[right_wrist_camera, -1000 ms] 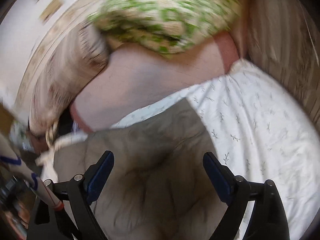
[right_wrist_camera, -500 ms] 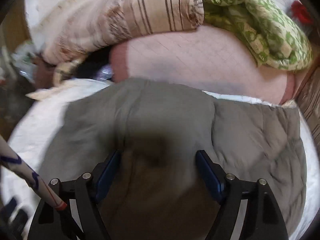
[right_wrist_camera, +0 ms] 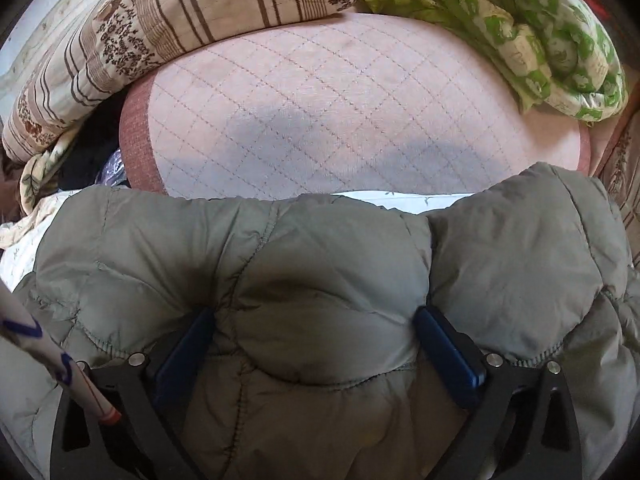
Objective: Fold large clothes
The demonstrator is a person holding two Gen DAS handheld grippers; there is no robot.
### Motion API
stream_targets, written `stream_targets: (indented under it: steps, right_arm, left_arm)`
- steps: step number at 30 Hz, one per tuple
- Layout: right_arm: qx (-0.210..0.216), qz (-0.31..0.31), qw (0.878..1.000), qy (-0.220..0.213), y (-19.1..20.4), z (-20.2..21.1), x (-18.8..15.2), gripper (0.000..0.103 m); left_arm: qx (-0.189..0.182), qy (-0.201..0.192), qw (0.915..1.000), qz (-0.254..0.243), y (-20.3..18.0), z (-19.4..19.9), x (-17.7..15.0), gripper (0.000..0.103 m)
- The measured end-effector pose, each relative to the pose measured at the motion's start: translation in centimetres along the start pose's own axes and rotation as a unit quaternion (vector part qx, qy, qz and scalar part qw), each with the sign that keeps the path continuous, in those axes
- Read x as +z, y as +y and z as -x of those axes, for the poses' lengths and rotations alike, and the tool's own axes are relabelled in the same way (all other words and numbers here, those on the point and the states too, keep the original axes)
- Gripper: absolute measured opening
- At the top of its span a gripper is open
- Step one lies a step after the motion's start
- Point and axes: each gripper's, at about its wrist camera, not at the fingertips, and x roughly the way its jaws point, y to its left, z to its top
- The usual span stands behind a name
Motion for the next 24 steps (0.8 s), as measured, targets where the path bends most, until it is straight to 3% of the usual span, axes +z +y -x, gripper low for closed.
stream_targets:
  steps: [2, 4, 7, 10, 13, 15, 18, 21, 24]
  right_arm:
    - [-0.019, 0.012, 1.0, 0.022, 0.4, 1.2, 0.7, 0.102]
    - [-0.007, 0.003, 1.0, 0.012, 0.3, 3.8, 0.3, 0.099]
    - [0.043, -0.012, 0.999, 0.0, 0.5, 8.4, -1.1, 0.099]
    - [0.068, 0.013, 0.998, -0.008, 1.9, 11.3, -3.4, 0.099]
    - [0.068, 0.057, 0.996, 0.001, 4.3, 11.0, -6.4, 0.099]
    - [0.044, 0.086, 0.995, 0.021, 5.8, 8.3, -8.5, 0.101]
    - [0.021, 0.111, 0.994, -0.009, 6.4, 6.9, -9.7, 0.103]
    - [0.032, 0.095, 0.994, 0.031, 6.1, 8.1, -8.5, 0.102]
    - [0.056, 0.065, 0.996, 0.014, 3.4, 11.5, -8.4, 0.098]
  left_arm:
    - [0.012, -0.006, 0.9999, -0.004, -0.1, 0.4, 0.0, 0.076]
    - [0.023, -0.013, 0.9996, -0.003, 0.0, 0.8, 0.1, 0.076]
    - [0.036, -0.018, 0.9992, 0.006, 0.7, 1.1, 0.3, 0.076]
    - [0.047, -0.011, 0.9988, 0.013, 1.4, 0.9, 0.5, 0.076]
    - [0.045, 0.005, 0.9989, 0.012, 2.0, 0.5, 0.8, 0.076]
    - [0.042, 0.009, 0.999, 0.015, 2.3, 0.4, 0.9, 0.076]
    - [0.038, 0.005, 0.999, 0.024, 2.7, 0.5, 1.3, 0.076]
    - [0.035, 0.002, 0.9991, 0.025, 2.8, 0.6, 1.4, 0.076]
    - [0.041, 0.022, 0.9988, 0.013, 2.4, -0.3, 1.2, 0.076]
